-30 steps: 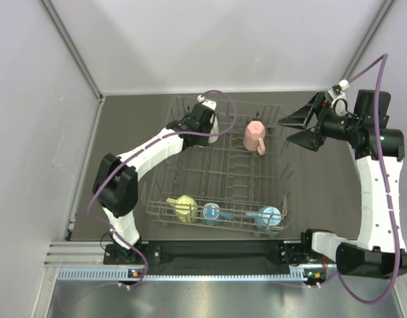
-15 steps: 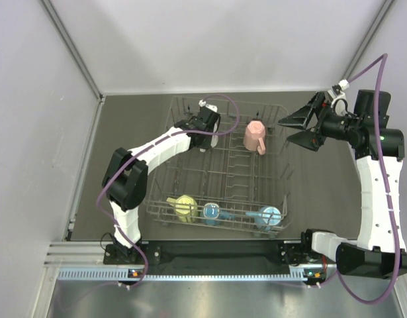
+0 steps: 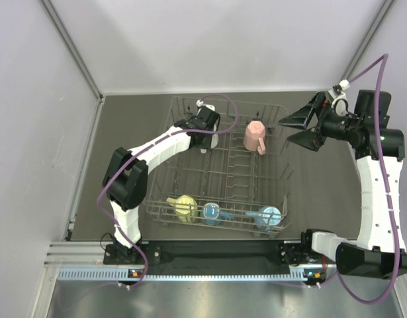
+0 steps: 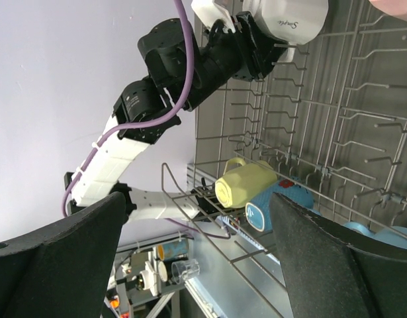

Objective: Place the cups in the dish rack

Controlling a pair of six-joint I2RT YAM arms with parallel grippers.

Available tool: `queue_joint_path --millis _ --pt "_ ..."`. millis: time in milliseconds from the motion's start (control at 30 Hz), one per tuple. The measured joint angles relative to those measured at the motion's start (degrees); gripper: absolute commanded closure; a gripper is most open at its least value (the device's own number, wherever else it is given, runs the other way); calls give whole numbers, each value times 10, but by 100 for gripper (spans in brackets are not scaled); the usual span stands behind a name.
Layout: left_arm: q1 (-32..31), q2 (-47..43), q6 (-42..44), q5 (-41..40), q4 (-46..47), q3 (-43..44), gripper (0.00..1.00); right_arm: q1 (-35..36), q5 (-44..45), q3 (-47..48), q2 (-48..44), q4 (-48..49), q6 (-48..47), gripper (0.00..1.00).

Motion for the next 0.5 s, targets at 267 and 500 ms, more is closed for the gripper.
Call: queue_joint_path --millis 267,500 --pt "1 -2 -4 -17 -11 0 43 0 0 0 0 0 0 11" --pt "2 -19 -6 -23 -27 16 37 0 0 0 0 0 0 11"
